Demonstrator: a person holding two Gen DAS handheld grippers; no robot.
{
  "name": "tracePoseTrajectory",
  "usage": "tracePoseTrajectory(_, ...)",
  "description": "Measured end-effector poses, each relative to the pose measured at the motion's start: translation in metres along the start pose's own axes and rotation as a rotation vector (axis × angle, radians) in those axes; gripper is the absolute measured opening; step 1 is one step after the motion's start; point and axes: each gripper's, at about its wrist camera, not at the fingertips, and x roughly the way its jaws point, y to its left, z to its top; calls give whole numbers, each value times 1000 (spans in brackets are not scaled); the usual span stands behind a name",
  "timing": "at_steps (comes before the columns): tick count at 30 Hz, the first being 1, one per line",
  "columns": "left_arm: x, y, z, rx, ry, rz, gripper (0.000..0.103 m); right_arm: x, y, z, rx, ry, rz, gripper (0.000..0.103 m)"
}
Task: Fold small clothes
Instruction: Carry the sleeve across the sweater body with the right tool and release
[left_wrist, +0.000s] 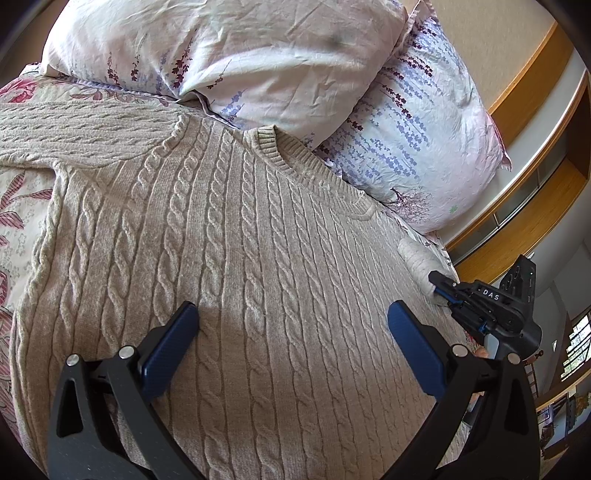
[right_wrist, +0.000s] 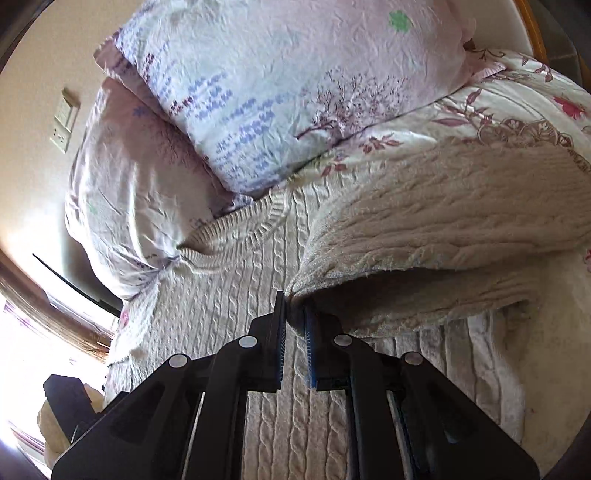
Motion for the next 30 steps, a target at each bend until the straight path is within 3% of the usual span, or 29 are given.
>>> tracePoseTrajectory(4,0,0,0,-1,-1,-1,101,4,-5,1,37,75,-11,16)
tracePoseTrajectory(6,-1,0,0,-3,-2,-3,101,-2,-14,2,102,85,33,40)
tracePoseTrajectory(7,-1,0,0,-5,-3,-5,101,-8,-18,5,138,78,53,58)
tracePoseTrajectory(8,-2,0,0,-7,-3,-7,101,-18,-22,4,168,54,77,61)
tracePoseTrajectory(12,-2,0,0,-10,-6,-8,101,-60,-36,6,225,-71,73,61)
tracePoseTrajectory(16,-3,0,1,-10,-6,-8,101,-94,-80,9,390,-196,-61,61)
tracePoseTrajectory(21,-3,0,0,-15,-9,-11,101,-95,-129,12,601,-208,-131,61)
tracePoseTrajectory(27,-4,0,0,-17,-11,-10,101,-79,-140,22,645,-230,-124,55)
tracePoseTrajectory(30,-4,1,0,-17,-11,-10,101,-72,-145,27,661,-254,-132,44)
